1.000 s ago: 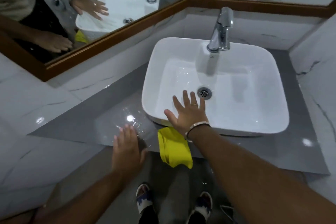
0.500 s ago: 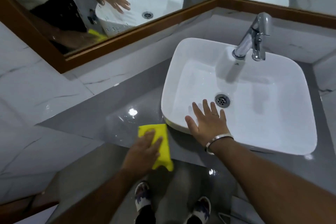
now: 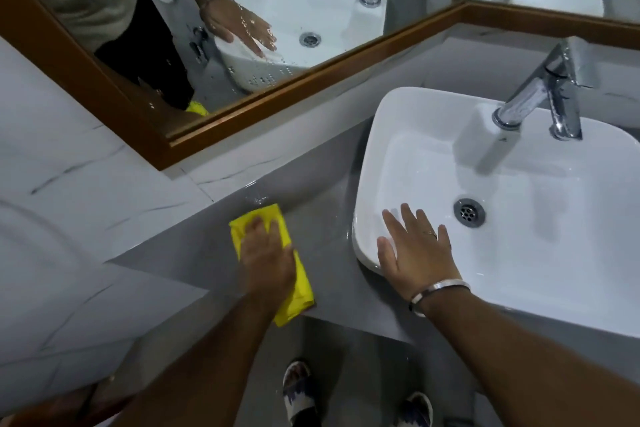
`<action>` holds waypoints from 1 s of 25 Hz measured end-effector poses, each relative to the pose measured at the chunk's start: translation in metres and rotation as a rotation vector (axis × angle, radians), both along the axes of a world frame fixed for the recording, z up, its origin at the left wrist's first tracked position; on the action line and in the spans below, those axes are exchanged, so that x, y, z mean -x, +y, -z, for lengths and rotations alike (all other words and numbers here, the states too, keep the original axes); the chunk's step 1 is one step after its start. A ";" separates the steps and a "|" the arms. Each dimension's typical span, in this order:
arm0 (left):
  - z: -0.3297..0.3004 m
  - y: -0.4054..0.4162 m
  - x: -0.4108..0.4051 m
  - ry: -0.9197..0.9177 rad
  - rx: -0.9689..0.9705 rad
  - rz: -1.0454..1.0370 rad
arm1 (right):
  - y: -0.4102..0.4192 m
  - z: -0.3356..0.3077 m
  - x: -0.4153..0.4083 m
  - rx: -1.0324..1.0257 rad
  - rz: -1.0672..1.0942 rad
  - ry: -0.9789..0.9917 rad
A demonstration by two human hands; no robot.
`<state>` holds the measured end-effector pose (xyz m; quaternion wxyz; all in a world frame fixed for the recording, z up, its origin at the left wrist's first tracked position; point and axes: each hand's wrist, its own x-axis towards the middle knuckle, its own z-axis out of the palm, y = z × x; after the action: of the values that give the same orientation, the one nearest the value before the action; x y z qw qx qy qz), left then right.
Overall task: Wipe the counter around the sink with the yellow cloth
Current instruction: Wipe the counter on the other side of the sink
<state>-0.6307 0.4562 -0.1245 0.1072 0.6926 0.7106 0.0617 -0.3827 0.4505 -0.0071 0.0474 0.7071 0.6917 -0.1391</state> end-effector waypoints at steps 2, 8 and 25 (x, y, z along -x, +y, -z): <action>0.000 -0.040 0.001 0.020 -0.016 -0.025 | 0.001 -0.003 0.001 0.014 -0.012 0.006; 0.011 -0.010 -0.043 -0.019 -0.096 0.751 | 0.000 -0.003 0.000 0.014 -0.010 0.003; 0.015 0.072 -0.032 0.048 -0.025 0.307 | -0.001 0.001 0.000 0.038 -0.027 0.057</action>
<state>-0.5987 0.5278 -0.1398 0.0899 0.7957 0.5978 0.0369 -0.3825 0.4498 -0.0077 0.0429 0.6926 0.6993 -0.1715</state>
